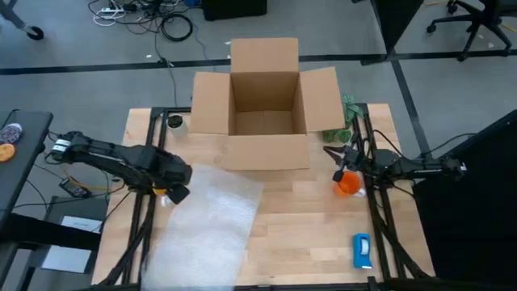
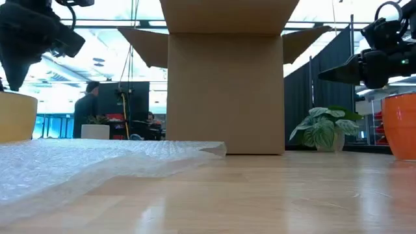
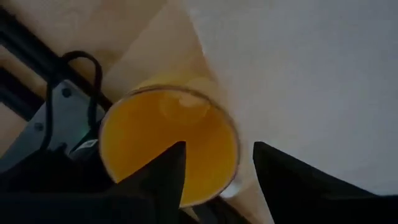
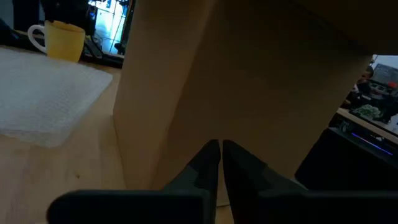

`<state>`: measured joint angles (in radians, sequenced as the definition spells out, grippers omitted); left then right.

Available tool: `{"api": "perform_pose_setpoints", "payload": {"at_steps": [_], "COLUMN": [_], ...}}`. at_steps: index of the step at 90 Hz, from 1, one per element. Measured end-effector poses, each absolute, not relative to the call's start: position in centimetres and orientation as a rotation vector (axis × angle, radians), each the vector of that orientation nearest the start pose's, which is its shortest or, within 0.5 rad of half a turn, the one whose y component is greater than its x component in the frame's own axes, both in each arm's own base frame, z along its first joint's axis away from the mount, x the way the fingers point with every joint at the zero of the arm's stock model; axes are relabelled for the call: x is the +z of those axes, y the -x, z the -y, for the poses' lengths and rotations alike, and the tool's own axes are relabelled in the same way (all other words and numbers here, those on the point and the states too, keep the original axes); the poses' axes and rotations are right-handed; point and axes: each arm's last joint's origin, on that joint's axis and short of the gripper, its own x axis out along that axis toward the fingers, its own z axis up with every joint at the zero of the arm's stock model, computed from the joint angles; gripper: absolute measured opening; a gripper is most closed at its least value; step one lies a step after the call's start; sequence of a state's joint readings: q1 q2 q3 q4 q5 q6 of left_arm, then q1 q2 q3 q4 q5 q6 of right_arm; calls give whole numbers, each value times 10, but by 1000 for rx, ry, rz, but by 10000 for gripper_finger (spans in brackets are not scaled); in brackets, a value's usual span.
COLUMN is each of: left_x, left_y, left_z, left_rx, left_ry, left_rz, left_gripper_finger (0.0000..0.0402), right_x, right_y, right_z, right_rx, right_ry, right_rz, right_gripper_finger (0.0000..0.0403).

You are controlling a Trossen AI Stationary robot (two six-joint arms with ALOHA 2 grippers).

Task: Wrap mug
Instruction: Wrap the orange mug with the bubble wrap

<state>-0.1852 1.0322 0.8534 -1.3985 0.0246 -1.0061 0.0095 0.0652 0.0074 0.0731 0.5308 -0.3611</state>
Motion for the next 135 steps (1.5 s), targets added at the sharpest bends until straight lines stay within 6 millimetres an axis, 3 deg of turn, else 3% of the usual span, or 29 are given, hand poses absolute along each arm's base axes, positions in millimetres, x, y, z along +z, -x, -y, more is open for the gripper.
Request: {"api": "perform_pose_setpoints", "payload": {"at_steps": [25,87,103,123,135], "left_x": [214,205,202,200,201], "left_y": [-132,-145,-150,-153,-153], "left_z": [27,29,30,29,29], "left_rx": [590,553,496,476,485], "left_ry": [696,647,587,512,490], "left_rz": [-1534,-1508,-1510,-1517,-1501], "left_gripper_finger": [173,167,125,18,10], "right_x": [168,168,168,168,168], "right_y": [-97,-97,-97,-97,-97], "right_z": [14,14,14,14,14], "right_rx": [-518,-518,-518,-518,-518], "right_ry": [349,349,349,348,349], "right_rz": [-79,-79,-79,-78,-79], "right_gripper_finger": [1,1,1,2,1]}}
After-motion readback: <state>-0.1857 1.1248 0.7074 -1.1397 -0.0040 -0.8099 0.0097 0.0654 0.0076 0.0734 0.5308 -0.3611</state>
